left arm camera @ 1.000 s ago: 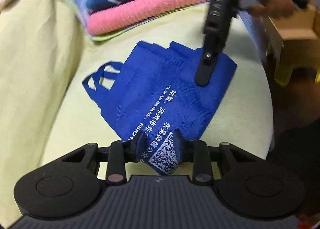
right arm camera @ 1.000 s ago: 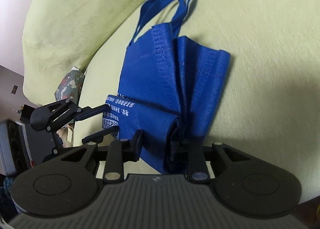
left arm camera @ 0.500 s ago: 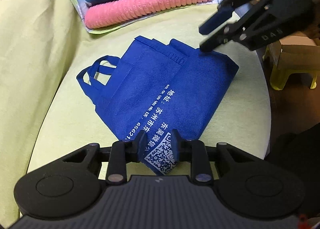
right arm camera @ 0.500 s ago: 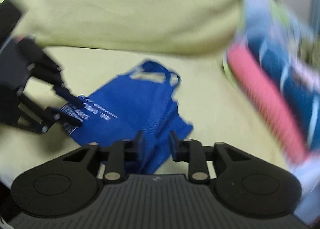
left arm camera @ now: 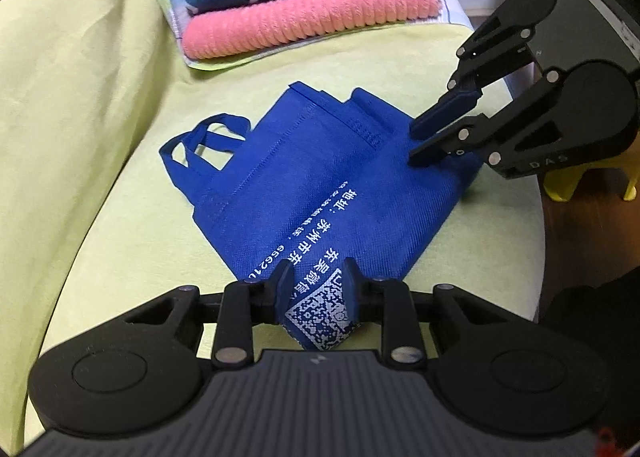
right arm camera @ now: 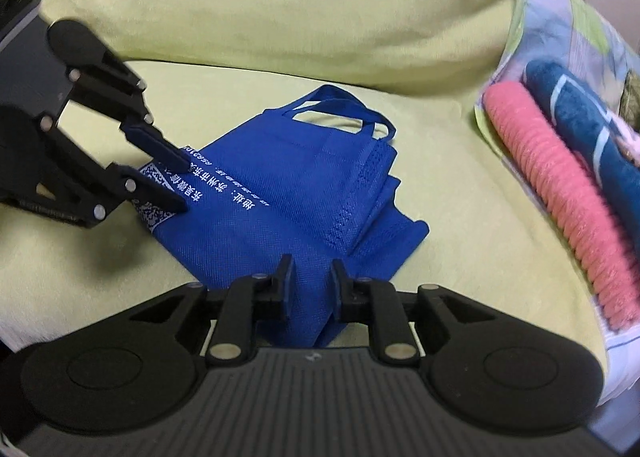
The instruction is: Fold shopping bag
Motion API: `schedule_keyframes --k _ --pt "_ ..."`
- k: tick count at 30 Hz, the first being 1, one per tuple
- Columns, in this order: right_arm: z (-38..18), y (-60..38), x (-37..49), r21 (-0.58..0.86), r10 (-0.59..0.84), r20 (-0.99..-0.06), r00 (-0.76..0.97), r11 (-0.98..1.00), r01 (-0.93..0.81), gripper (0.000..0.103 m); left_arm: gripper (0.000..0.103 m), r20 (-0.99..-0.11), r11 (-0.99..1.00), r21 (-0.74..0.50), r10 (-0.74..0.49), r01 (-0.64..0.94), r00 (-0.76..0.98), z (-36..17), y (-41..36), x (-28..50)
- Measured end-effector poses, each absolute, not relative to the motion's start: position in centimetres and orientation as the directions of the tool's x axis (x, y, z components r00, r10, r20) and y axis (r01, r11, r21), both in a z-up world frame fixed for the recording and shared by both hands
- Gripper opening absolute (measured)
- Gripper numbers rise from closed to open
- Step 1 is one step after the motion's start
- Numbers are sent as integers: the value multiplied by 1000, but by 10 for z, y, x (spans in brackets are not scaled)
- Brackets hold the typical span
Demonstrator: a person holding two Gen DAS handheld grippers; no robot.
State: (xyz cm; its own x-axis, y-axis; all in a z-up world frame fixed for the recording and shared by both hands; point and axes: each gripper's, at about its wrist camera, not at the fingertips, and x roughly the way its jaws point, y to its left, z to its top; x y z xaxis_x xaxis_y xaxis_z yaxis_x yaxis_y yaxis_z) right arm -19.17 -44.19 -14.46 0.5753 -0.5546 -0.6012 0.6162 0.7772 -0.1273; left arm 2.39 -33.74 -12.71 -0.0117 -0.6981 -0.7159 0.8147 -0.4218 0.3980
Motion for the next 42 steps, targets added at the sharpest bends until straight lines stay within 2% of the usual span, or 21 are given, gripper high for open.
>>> schedule_keyframes --k 5,10,19,23,42 --pt "-148 -439 -189 -134 -564 -603 564 769 625 16 33 -661 -363 439 -751 822 22 -133 -325 18" --pt "-147 -435 -192 -110 -561 -601 569 764 636 16 38 -655 -277 443 -749 853 98 -128 -324 10" --pt "-145 -439 -195 -49 -530 -611 588 767 640 17 53 -665 -164 348 -737 923 119 -128 -327 16" --pt "-145 -441 -196 -33 -523 -613 592 766 642 17 54 -662 -138 322 -740 937 118 -129 -326 19" --pt "-145 -443 -199 18 -514 -612 601 750 661 18 54 -641 -145 410 -748 900 171 -132 -323 5"
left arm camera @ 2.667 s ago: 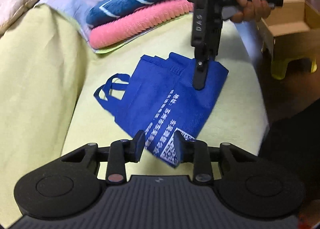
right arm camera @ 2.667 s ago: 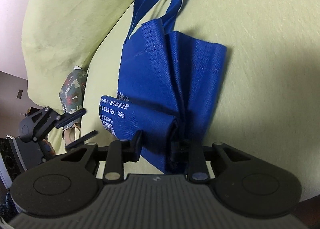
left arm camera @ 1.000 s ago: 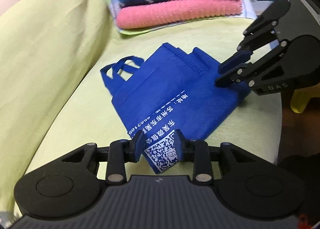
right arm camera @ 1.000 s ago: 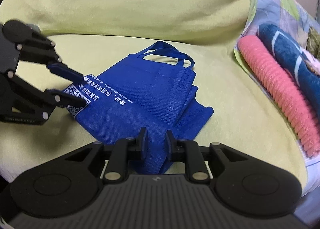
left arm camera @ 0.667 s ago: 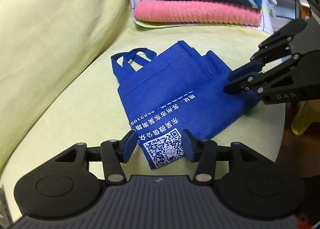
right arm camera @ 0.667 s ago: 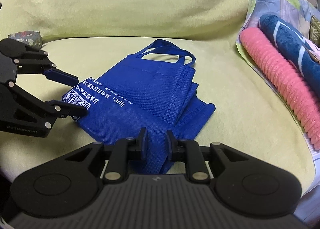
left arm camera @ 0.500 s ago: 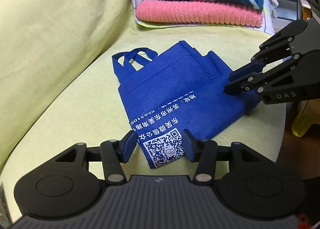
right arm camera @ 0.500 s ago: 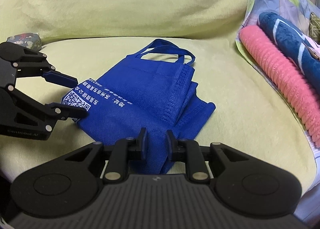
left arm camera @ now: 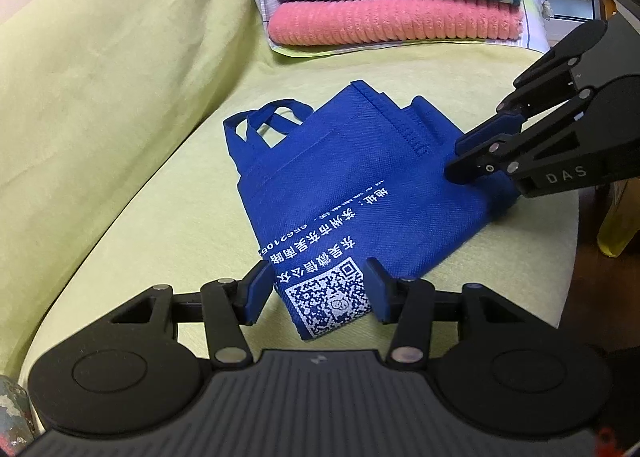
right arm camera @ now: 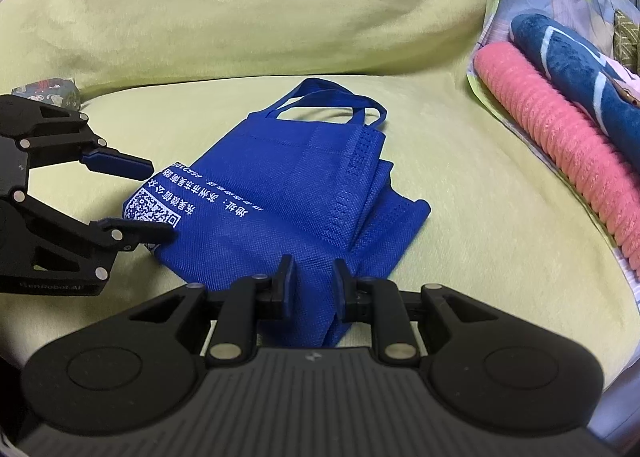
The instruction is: Fold shopping bag
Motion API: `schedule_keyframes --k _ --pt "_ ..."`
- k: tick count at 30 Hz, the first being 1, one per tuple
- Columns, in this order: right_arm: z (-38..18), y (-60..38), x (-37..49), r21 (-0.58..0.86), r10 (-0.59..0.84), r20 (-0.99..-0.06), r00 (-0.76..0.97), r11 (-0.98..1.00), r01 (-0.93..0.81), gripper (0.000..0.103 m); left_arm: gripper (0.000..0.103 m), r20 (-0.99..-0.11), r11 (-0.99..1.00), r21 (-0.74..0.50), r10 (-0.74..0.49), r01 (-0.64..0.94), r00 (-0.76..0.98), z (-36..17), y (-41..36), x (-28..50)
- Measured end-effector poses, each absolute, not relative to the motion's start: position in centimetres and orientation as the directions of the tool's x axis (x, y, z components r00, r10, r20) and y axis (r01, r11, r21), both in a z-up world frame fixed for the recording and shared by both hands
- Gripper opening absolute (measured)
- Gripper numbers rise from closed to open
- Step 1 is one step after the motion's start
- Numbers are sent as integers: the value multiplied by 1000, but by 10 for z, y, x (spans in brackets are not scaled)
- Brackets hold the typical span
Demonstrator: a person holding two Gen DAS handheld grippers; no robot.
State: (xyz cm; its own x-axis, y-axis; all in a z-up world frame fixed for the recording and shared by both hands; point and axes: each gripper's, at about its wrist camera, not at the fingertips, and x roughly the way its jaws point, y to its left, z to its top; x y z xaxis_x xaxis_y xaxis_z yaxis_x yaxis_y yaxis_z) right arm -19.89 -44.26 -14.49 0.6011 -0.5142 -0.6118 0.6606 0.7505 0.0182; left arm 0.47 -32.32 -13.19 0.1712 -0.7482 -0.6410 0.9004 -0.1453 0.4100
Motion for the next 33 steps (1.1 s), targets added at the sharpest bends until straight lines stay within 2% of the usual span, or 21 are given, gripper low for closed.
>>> schedule_keyframes --k 7,10,15,21,25,29,32,33 --pt "-146 -444 -202 40 -507 -607 612 749 661 18 55 -634 -152 412 -756 899 162 -132 -323 5" --pt "-146 -445 -203 43 -507 -606 613 749 661 18 55 -604 -207 511 -777 834 177 -131 -315 -6" --pt "-146 -446 -204 58 -501 -604 619 748 661 18 59 -535 -375 754 -827 539 173 -145 -279 -31" --pt "-147 -447 -206 69 -498 -599 627 748 660 18 61 -483 -447 872 -850 198 209 -185 -272 -29" --pt "-148 -448 -208 82 -493 -594 636 749 657 18 60 -498 -473 864 -853 175 157 -188 -292 -17" --pt "-149 -447 -212 79 -500 -568 653 757 648 20 56 -614 -581 776 -784 246 87 -174 -312 0" --pt "-149 -443 -213 21 -528 -540 655 770 638 30 50 -675 -636 714 -736 293 49 -165 -321 9" --pt "-148 -443 -213 2 -539 -533 652 770 638 36 49 -685 -644 703 -727 303 42 -163 -322 11"
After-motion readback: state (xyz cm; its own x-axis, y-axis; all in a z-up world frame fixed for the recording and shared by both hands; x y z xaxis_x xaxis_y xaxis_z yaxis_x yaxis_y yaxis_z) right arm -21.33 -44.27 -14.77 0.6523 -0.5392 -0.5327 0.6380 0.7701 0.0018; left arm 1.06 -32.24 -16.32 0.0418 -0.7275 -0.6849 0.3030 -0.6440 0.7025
